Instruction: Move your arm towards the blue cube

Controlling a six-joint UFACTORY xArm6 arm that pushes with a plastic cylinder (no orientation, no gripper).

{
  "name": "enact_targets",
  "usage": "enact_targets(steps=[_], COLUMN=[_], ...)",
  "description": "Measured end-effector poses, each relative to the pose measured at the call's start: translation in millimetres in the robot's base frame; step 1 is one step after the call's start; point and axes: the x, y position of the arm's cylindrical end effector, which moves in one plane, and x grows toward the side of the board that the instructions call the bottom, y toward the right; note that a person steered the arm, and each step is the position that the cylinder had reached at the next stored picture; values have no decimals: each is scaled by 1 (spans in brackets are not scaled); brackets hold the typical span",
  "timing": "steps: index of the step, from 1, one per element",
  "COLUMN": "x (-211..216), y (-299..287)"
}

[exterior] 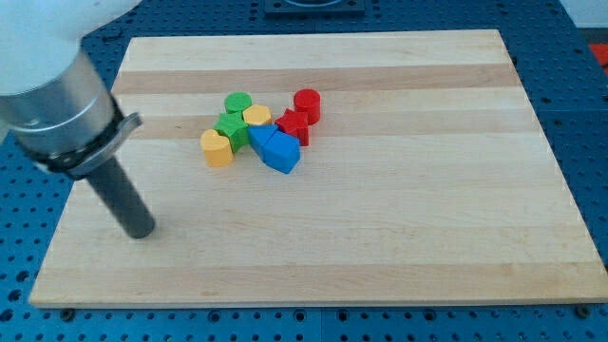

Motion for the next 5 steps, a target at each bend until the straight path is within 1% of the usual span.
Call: enact_targets(steps=[1, 2, 3, 4, 5], x=[-33, -54, -79, -92, -73], y=[0, -21, -15, 8, 27])
